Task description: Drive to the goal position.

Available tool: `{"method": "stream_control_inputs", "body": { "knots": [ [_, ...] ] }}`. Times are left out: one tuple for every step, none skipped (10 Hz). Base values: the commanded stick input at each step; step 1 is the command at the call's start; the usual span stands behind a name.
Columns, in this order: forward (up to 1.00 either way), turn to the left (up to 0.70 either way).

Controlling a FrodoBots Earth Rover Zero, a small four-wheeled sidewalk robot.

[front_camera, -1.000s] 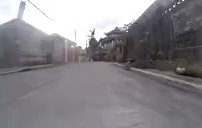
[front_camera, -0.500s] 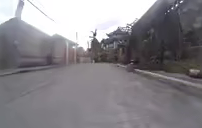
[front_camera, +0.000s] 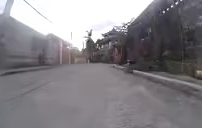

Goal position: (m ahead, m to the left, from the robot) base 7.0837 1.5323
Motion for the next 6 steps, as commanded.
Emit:
{"method": "stream_control_inputs", "body": {
  "knots": [
    [1.0, 0.0],
    [1.0, 0.0],
    [1.0, 0.0],
    [1.0, 0.0],
    [1.0, 0.0],
    [1.0, 0.0]
  ]
}}
